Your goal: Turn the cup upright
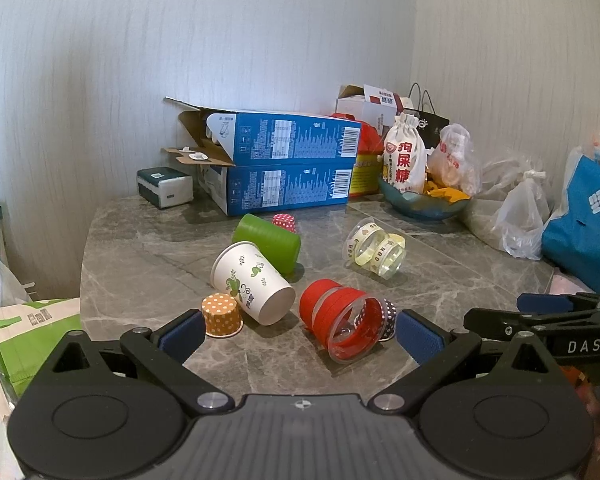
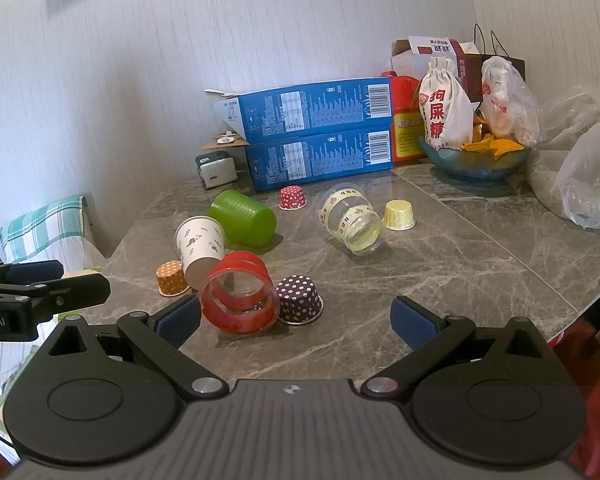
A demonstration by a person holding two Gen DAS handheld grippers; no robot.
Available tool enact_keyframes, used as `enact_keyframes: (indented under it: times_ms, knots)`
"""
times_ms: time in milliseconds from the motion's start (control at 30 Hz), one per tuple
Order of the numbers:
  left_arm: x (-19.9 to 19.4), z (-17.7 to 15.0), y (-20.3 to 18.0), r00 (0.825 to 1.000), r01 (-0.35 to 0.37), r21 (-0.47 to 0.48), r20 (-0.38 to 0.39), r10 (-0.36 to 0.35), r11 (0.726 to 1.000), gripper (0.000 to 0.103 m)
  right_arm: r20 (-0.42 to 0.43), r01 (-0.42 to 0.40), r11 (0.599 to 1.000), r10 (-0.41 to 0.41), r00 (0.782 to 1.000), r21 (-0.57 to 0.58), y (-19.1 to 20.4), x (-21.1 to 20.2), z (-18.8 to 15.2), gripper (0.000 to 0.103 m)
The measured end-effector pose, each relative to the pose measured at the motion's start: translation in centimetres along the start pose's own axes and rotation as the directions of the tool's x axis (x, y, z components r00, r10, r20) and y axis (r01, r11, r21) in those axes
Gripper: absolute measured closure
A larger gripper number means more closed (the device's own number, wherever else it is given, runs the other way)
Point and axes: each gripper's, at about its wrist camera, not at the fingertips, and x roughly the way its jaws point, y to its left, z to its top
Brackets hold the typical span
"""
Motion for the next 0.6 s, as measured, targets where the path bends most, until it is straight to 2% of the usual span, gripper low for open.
enact_keyframes:
  times_ms: [600]
  knots:
    - [-0.03,0.0,0.27,1.0,0.0,-0.008,-0.002,0.0,1.0,0.0,-0.002,-0.001,1.0,0.001,1.0,0.001,0.13,0.04,-0.12,0.001]
